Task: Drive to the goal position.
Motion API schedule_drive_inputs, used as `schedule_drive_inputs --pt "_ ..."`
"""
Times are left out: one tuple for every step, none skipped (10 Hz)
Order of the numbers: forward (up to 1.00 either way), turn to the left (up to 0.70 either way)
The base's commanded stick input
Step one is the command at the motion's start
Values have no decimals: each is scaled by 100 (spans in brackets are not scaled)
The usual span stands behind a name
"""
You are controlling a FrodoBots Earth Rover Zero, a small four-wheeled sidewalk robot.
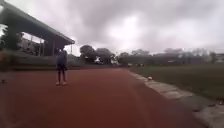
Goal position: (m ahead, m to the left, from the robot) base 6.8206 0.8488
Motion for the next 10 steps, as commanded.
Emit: schedule_drive_inputs --pt "50 -48" --pt "50 -17" --pt "50 2" --pt "50 2" --pt "50 2" --pt "50 2" --pt "50 2" --pt "50 2" --pt "50 2" --pt "50 2"
